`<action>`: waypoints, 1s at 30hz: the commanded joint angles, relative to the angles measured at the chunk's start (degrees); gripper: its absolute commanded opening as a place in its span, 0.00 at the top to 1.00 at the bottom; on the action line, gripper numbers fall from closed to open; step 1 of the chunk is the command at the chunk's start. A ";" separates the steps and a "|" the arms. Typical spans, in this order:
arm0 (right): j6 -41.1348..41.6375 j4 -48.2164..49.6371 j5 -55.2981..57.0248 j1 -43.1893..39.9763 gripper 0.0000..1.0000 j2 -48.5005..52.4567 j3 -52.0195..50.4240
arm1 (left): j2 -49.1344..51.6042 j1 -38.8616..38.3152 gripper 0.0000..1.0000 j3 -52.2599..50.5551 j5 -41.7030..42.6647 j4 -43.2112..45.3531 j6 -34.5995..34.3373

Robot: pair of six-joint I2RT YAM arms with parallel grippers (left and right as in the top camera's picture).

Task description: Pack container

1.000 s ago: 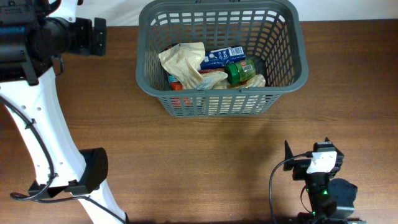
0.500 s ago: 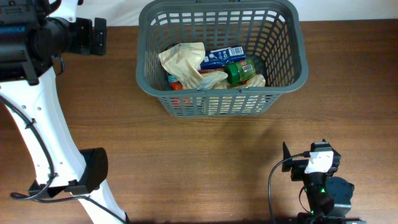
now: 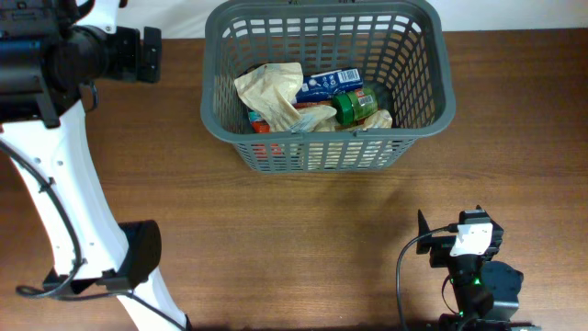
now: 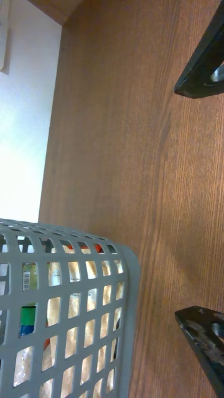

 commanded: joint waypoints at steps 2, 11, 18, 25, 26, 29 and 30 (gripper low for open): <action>-0.42 0.22 -0.74 -0.48 0.01 -0.70 -0.50 | -13.07 -0.59 0.01 -11.30 -0.20 -0.02 -0.74; -0.42 0.24 -0.74 -0.48 0.01 -0.70 -0.50 | -53.81 -0.66 0.01 -69.09 0.96 36.98 0.09; -0.42 0.24 -0.74 -0.48 0.01 -0.70 -0.50 | -79.56 -0.66 0.01 -110.81 3.56 67.73 -5.31; -0.42 0.24 -0.74 -0.48 0.01 -0.70 -0.50 | -97.57 -3.23 0.01 -141.55 5.29 83.82 -5.68; -0.42 0.22 -0.74 -0.48 0.01 -0.70 -0.50 | -99.56 -3.67 0.01 -144.82 5.29 85.24 -5.66; -0.42 0.22 -0.74 -0.48 0.01 -0.70 -0.50 | -104.28 -4.39 0.01 -151.86 5.46 88.13 -5.66; -0.42 0.22 -0.74 -0.48 0.01 -0.70 -0.50 | -105.61 -4.39 0.01 -153.72 5.46 88.74 -5.66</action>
